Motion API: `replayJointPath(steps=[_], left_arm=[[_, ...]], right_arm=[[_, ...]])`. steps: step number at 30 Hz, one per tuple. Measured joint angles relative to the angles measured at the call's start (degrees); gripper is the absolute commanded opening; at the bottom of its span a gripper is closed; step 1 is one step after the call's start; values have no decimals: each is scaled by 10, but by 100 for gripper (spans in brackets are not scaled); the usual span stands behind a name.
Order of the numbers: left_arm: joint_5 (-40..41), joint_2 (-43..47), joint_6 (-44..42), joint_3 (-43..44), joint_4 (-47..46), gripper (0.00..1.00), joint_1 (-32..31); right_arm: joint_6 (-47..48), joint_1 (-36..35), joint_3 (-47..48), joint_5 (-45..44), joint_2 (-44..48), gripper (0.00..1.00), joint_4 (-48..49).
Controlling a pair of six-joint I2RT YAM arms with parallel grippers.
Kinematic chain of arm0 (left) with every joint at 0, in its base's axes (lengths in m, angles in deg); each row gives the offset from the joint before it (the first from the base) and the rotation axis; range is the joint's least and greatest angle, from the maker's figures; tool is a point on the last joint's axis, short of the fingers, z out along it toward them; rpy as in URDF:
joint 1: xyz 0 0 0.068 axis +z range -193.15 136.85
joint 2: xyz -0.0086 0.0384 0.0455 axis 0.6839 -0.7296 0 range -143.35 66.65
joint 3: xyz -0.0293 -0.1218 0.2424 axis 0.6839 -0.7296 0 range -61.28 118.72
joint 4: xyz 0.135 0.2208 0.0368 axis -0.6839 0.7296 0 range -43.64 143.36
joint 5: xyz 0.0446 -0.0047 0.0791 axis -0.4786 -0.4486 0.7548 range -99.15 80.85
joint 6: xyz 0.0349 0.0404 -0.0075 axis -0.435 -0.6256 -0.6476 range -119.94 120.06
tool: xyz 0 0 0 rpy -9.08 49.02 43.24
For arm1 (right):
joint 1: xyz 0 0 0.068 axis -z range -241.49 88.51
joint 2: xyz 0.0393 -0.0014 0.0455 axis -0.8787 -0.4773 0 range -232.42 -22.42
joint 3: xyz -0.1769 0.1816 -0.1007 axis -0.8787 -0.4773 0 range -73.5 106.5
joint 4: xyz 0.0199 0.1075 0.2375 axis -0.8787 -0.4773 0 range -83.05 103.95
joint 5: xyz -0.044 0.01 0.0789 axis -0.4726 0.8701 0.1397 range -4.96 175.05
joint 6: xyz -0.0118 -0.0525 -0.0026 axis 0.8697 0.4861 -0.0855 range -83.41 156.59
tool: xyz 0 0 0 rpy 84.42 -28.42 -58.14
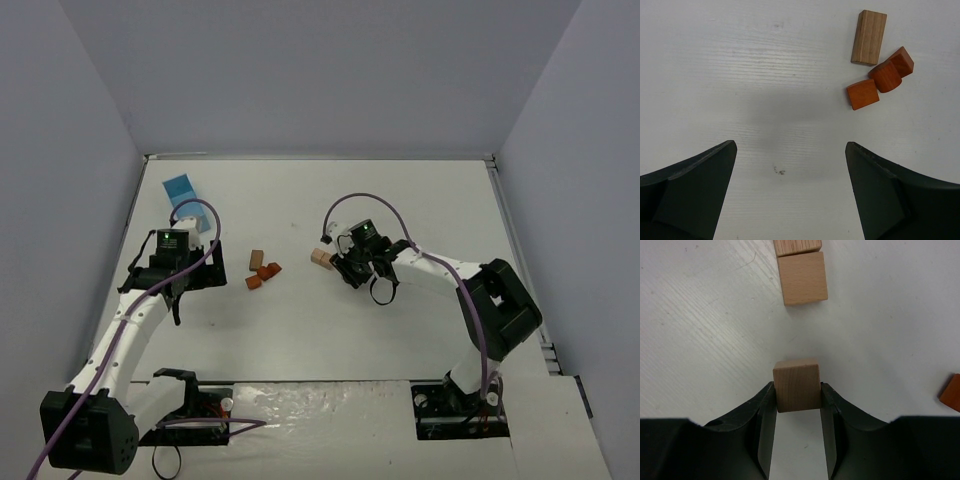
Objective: Build the wood block tower
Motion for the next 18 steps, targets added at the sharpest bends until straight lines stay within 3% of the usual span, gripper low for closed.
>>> replayJointPath(steps=[5, 12, 18], left_arm=[[0, -1, -1, 0, 0, 88, 0], [0, -1, -1, 0, -1, 88, 0], [0, -1, -1, 0, -1, 88, 0]], right_arm=[[0, 0, 0, 4, -32, 6, 26], [0, 3, 0, 12, -40, 33, 47], [-5, 3, 1, 14, -43, 49, 47]])
